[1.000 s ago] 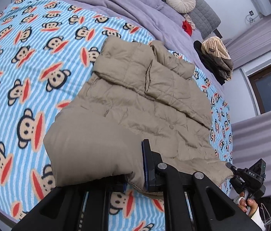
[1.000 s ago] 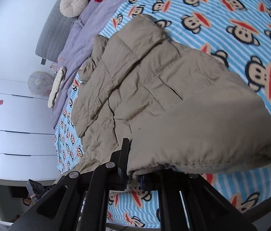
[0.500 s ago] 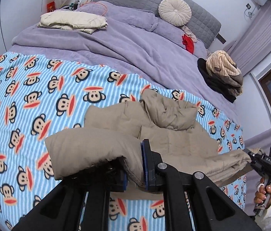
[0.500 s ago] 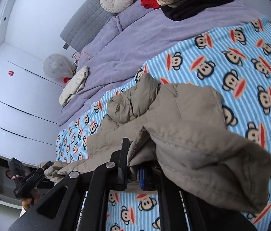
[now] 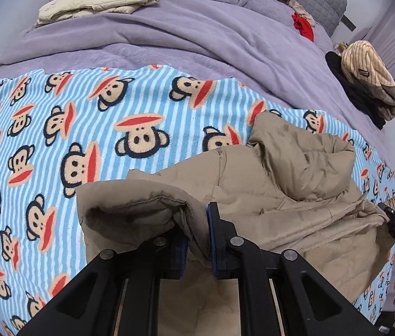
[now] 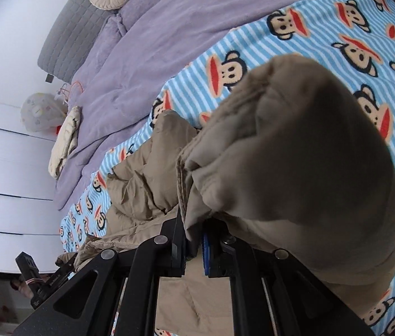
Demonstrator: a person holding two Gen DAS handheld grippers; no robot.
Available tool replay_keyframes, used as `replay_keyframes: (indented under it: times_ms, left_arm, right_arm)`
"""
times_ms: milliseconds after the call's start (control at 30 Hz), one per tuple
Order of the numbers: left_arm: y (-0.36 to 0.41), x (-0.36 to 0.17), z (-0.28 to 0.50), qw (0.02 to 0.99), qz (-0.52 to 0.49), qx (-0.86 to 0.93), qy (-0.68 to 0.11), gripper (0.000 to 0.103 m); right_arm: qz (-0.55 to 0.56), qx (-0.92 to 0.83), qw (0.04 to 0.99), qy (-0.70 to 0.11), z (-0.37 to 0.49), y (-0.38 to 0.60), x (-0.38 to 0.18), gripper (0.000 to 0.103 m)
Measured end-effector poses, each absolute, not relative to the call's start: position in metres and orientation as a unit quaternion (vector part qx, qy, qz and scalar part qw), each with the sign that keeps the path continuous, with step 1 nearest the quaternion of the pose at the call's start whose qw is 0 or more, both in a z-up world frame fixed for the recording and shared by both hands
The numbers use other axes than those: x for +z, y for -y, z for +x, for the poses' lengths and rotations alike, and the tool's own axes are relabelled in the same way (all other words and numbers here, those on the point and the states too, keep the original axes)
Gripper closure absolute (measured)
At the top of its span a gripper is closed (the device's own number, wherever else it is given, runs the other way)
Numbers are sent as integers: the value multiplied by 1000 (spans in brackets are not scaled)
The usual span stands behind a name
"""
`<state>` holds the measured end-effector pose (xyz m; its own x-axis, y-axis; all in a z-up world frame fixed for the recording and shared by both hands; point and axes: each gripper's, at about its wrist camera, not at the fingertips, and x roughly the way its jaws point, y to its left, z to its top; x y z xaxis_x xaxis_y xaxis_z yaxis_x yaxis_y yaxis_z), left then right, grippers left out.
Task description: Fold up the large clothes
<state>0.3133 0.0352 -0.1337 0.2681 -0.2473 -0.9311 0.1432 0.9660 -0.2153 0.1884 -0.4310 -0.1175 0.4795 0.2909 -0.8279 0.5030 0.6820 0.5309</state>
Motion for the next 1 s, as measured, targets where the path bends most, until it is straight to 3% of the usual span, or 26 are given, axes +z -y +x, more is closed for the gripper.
replay_keyframes:
  times_ms: [33, 133, 200, 233, 267, 300, 400, 433, 500, 567, 600, 633, 767, 1000]
  left_arm:
    - [-33, -140, 318, 793, -38, -117, -596, 82]
    - [-33, -146, 323, 795, -45, -111, -595, 81]
    - [-33, -140, 322, 798, -41, -113, -590, 63]
    - [-34, -133, 320, 805, -33, -111, -582, 24]
    - [-37, -123, 317, 818, -21, -102, -566, 0]
    - [-40, -113, 312, 833, -7, -96, -546, 0]
    - [-51, -94, 308, 841, 8, -107, -530, 0]
    - [-56, -90, 307, 845, 10, -105, -525, 0]
    - [-61, -88, 306, 846, 12, -106, -522, 3]
    - [-61, -99, 309, 834, 10, -126, -538, 39]
    - [-59, -108, 311, 825, 11, -135, -548, 49]
    - [-56, -119, 312, 819, 17, -137, -557, 66]
    - [-40, -158, 333, 822, 26, -116, -557, 69]
    - [-38, -222, 367, 819, -12, -59, -571, 69]
  right_arm:
    - [396, -76, 762, -508, 192, 432, -126, 93]
    - [407, -91, 750, -513, 200, 437, -151, 93]
    - [418, -96, 744, -512, 203, 439, -161, 92]
    - [422, -96, 743, -511, 204, 441, -163, 89]
    - [424, -93, 743, -509, 204, 442, -163, 86]
    - [422, -88, 747, -507, 204, 443, -161, 76]
    - [411, -70, 766, -489, 202, 448, -144, 18]
    - [403, -68, 775, -483, 200, 449, -134, 17]
    - [382, -65, 790, -476, 193, 450, -116, 18]
    - [356, -60, 806, -470, 184, 449, -99, 31]
    - [331, -61, 811, -479, 182, 446, -95, 59]
    - [298, -65, 814, -494, 181, 442, -95, 77]
    - [193, -91, 814, -540, 186, 437, -117, 79]
    - [276, -152, 797, -515, 196, 477, -178, 85]
